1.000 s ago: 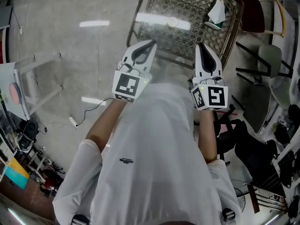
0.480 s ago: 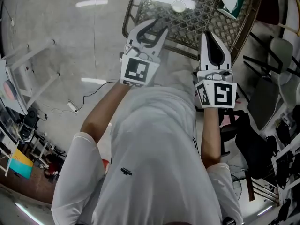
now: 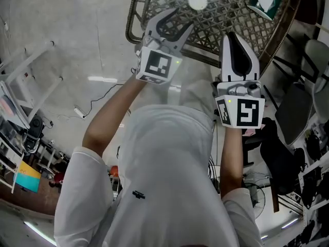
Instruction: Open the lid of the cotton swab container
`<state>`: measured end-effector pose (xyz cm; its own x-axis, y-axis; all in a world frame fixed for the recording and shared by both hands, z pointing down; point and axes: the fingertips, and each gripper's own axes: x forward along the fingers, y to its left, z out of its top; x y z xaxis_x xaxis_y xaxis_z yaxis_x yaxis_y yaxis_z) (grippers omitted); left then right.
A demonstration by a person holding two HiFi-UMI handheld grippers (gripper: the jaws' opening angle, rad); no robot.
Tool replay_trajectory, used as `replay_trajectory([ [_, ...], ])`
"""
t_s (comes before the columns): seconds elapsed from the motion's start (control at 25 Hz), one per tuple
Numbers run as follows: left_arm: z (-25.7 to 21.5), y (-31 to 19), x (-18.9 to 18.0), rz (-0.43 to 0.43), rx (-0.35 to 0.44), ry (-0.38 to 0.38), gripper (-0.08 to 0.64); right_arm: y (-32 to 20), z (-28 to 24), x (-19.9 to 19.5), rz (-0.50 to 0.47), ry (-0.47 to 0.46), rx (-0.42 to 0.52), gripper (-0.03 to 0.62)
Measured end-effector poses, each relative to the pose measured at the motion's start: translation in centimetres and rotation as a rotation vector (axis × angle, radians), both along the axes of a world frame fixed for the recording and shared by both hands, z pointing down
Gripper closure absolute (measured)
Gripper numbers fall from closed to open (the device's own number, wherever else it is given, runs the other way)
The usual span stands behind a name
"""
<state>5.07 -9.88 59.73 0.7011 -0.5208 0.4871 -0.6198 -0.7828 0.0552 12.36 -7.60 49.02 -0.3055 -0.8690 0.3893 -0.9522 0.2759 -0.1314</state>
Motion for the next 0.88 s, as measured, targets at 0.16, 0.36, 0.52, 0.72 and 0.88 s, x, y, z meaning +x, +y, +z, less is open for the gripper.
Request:
replay_trajectory([
  [0.16, 2.8, -0.5, 0.8, 0.037, 0.006, -0.020, 0.374, -0.2, 1.5, 0.0, 0.002, -0.005, -0.016, 0.591],
  [0.36, 5.9, -1.2, 1.9, 0.070, 0.000, -0.027, 0.327, -0.6, 2.4, 0.2, 0.007, 0.001, -0.027, 0.591],
  [0.52, 7.8, -1.9, 2.7, 0.079, -0.008, -0.032, 0.292, -0.6, 2.8, 0.2, 0.003, -0.001, -0.031, 0.591],
  [0.72, 9.1, -2.7, 3.9, 0.086, 0.002, -0.027, 0.275, -0.6, 3.3, 0.5, -0.002, -0.001, -0.035, 0.589],
  [0.88, 9.7, -3.4, 4.6, 0.077, 0.015, -0.024, 0.272, -0.6, 3.6, 1.0, 0.010, -0.004, -0.043, 0.588],
])
